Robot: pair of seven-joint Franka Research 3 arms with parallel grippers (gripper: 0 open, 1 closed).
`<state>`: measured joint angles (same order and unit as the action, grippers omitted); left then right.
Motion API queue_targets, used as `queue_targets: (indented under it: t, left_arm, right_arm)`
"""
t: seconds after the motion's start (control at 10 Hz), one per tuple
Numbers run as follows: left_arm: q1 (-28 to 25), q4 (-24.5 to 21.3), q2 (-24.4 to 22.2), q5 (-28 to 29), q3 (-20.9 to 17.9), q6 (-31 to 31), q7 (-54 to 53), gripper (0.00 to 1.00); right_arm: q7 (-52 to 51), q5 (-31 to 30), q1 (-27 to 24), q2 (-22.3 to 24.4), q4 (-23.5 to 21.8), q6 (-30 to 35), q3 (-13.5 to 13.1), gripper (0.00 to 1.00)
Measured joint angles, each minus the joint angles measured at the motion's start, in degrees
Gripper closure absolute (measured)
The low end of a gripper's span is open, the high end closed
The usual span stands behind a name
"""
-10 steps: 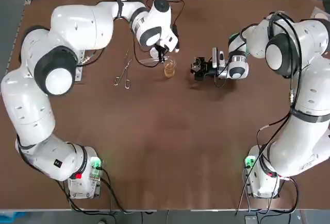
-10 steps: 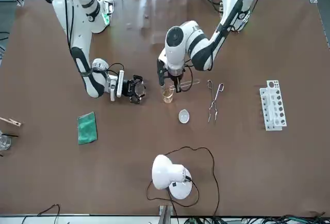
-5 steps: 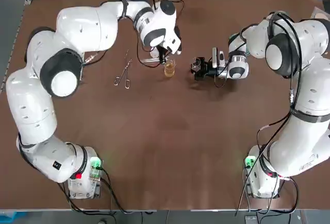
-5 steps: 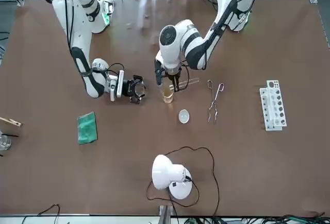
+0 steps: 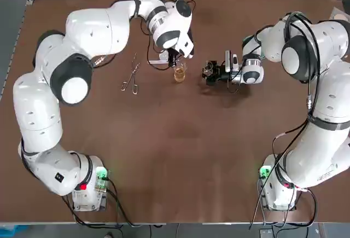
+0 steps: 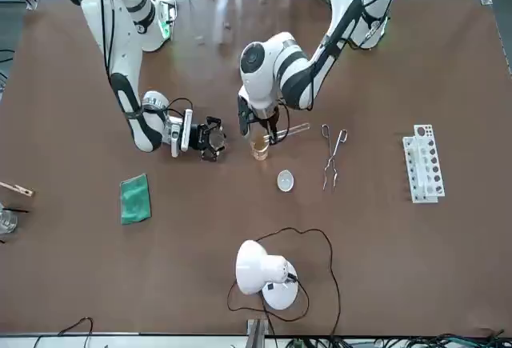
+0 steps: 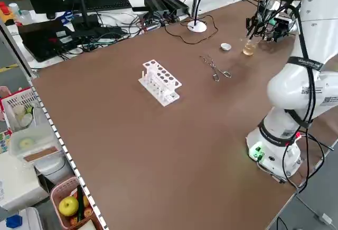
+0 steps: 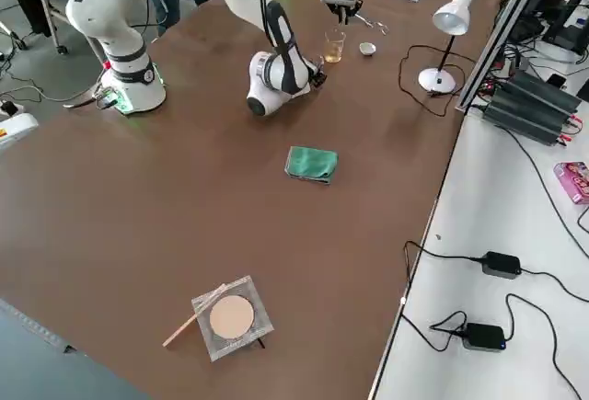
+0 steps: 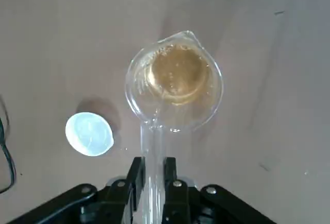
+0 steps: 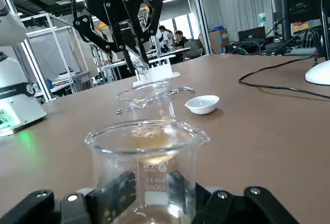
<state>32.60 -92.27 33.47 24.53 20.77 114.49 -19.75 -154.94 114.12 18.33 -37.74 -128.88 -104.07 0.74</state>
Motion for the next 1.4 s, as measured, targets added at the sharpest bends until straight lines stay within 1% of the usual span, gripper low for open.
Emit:
queue_targets:
  t: [0.3, 0.6, 0.9, 1.0, 1.2, 1.3, 1.4]
  left_arm:
    - [2.69, 1.15, 0.16, 0.12, -1.77, -2.07, 1.62, 0.79]
    - [3.03, 1.54, 0.4, 0.14, -2.18, -2.48, 1.82, 0.79]
    - [3.34, 3.52, 1.0, 0.06, -2.25, -5.92, 2.15, 0.79]
    - [3.1, 4.12, 1.0, -1.39, -2.39, -6.4, 2.49, 0.79]
    - [0.44, 5.48, 0.91, -6.21, -2.75, -6.73, 2.51, 0.79]
    - [-2.21, 6.16, 0.48, -8.34, -2.76, -6.71, 1.21, 0.79]
    - [-5.98, 6.76, -0.58, -9.9, -2.31, -6.68, -2.86, 0.79]
  right_arm:
    - [0.0, 0.0, 0.0, 0.0, 0.0, 0.0, 0.0, 0.62]
    - [0.0, 0.0, 0.0, 0.0, 0.0, 0.0, -0.01, 0.62]
    - [0.0, 0.0, 0.0, 0.0, 0.0, 0.0, -0.01, 0.62]
    - [0.01, 0.0, 0.0, 0.0, 0.0, 0.0, -0.02, 0.62]
    - [1.15, 0.0, 0.0, 0.0, 0.01, 0.01, -0.01, 0.62]
    - [2.05, 0.0, 0.01, 0.0, 0.01, 0.01, -0.01, 0.62]
    - [3.04, 0.0, 0.02, 0.0, 0.02, 0.07, 0.04, 0.62]
